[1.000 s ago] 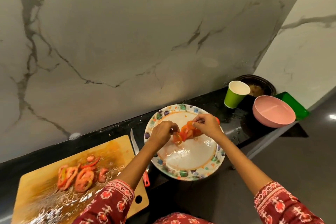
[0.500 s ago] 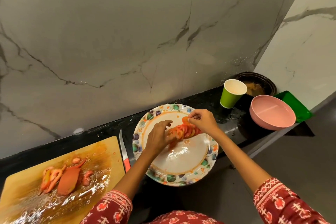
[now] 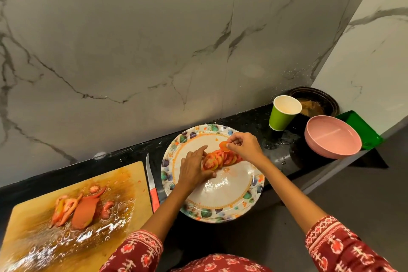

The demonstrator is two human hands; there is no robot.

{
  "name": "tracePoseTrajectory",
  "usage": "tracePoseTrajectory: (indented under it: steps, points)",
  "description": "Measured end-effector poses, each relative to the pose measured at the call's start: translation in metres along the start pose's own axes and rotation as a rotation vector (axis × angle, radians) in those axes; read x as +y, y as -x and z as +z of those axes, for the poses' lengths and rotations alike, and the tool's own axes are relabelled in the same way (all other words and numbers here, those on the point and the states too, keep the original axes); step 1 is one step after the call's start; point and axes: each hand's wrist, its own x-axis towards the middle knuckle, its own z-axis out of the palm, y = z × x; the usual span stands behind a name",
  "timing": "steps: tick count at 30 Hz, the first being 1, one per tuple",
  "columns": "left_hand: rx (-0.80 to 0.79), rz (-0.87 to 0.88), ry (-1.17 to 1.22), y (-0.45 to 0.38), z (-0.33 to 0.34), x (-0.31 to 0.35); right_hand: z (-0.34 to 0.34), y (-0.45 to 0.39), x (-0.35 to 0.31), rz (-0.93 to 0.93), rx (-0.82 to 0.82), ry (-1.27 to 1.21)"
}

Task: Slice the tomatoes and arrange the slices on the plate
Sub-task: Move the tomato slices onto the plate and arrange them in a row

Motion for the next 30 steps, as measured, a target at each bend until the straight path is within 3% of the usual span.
tracePoseTrajectory:
  steps: [7,13,22,30]
  points:
    - [0.049,-0.041,0.052,0.019,-0.013,-0.017,0.007,0.010,-0.012,-0.032,-0.081,0.024]
    - [0.083,-0.074,0.100,0.034,-0.023,-0.030,0.040,0.015,-0.028,-0.064,-0.212,0.230]
    - [0.106,-0.050,0.096,0.039,-0.021,-0.032,0.050,0.018,-0.027,-0.073,-0.120,0.321]
    - [0.057,0.052,0.054,0.033,-0.014,-0.023,0.036,0.015,-0.021,-0.078,0.037,0.223]
